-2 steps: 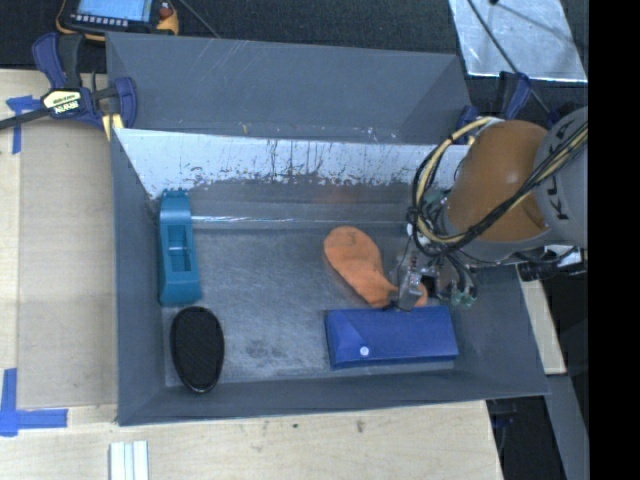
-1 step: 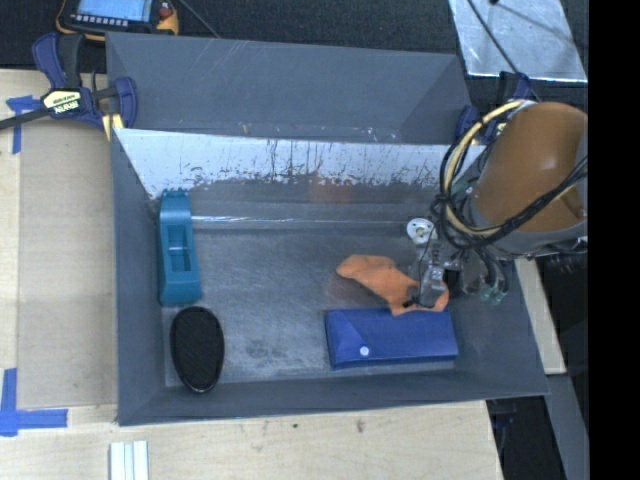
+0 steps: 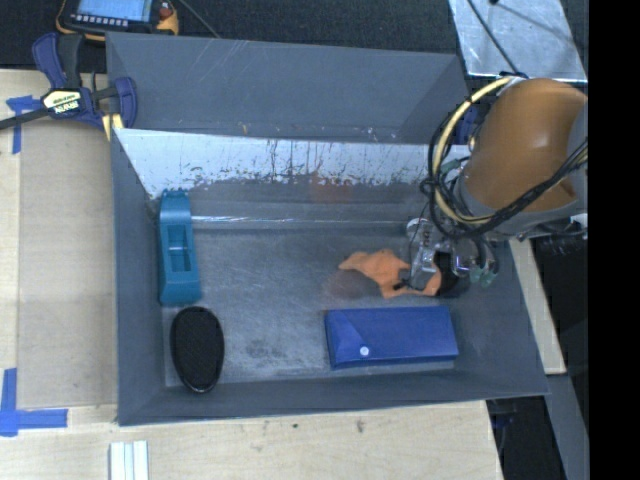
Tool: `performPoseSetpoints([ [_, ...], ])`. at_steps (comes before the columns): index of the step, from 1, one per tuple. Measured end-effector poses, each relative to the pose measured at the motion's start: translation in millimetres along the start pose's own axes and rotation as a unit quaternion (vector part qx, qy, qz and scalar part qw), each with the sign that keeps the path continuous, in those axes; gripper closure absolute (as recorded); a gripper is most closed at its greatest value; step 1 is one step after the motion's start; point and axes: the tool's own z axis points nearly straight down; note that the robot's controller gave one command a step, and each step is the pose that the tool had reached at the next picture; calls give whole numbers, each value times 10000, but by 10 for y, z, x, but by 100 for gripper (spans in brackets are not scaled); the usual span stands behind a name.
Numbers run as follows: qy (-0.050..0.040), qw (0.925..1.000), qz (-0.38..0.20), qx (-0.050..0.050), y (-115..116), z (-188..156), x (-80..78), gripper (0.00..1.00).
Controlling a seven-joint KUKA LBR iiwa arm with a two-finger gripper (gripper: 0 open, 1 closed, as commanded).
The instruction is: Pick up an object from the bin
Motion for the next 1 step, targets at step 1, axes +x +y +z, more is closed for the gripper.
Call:
performPoseSetpoints([
  [1,73,9998,-157,-7,7,-445,34,100],
])
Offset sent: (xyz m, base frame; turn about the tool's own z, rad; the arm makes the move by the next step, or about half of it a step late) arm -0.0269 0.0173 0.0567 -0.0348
